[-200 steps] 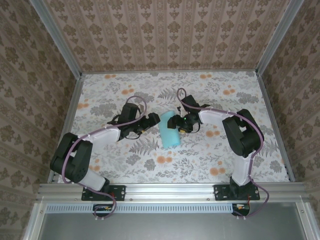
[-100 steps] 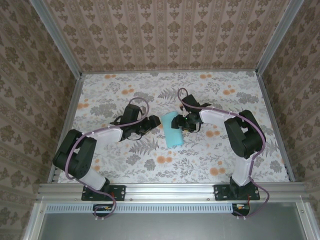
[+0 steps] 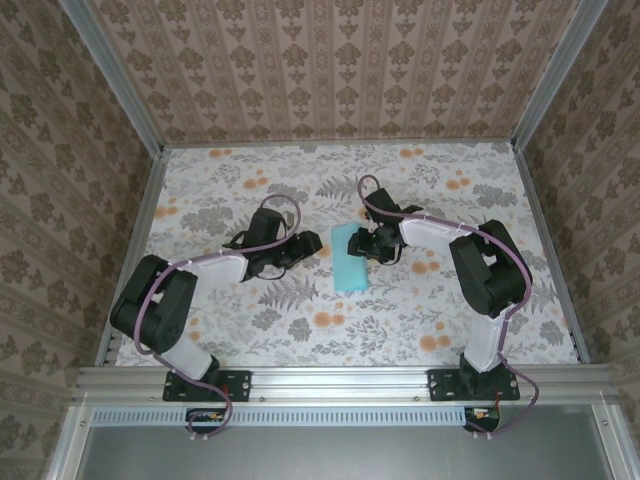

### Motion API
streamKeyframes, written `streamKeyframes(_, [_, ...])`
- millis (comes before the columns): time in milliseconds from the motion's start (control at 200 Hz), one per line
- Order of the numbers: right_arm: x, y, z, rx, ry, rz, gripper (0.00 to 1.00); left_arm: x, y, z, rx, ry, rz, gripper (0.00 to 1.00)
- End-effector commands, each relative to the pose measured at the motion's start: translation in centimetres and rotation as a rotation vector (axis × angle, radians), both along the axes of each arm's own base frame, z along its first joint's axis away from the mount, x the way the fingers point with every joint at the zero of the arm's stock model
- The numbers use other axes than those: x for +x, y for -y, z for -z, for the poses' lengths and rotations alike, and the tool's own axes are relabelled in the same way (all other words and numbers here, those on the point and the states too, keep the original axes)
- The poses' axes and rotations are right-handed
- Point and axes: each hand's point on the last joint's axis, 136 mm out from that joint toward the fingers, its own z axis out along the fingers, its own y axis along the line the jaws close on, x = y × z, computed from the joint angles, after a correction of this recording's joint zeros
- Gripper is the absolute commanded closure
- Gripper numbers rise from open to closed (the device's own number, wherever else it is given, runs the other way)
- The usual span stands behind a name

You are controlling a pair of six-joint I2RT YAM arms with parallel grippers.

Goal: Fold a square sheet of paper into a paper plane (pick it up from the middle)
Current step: Fold the square sheet of paper in half at the center of the table.

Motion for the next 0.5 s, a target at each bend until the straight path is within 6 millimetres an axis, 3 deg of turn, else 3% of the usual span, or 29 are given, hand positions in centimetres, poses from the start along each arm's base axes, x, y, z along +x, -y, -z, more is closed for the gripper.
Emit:
streamKeyframes(0, [0.2, 0.9, 0.6, -0.023, -0.014, 0.077, 0.49, 0.7, 1.1, -0.3, -0.018, 0.024, 0.033, 0.37])
streamKeyframes(495, [-2.7, 2.8, 4.2, -0.195, -0.144, -0.054, 0.48, 2.3, 1.9, -0.6, -0.016, 0.043, 0.019, 0.50])
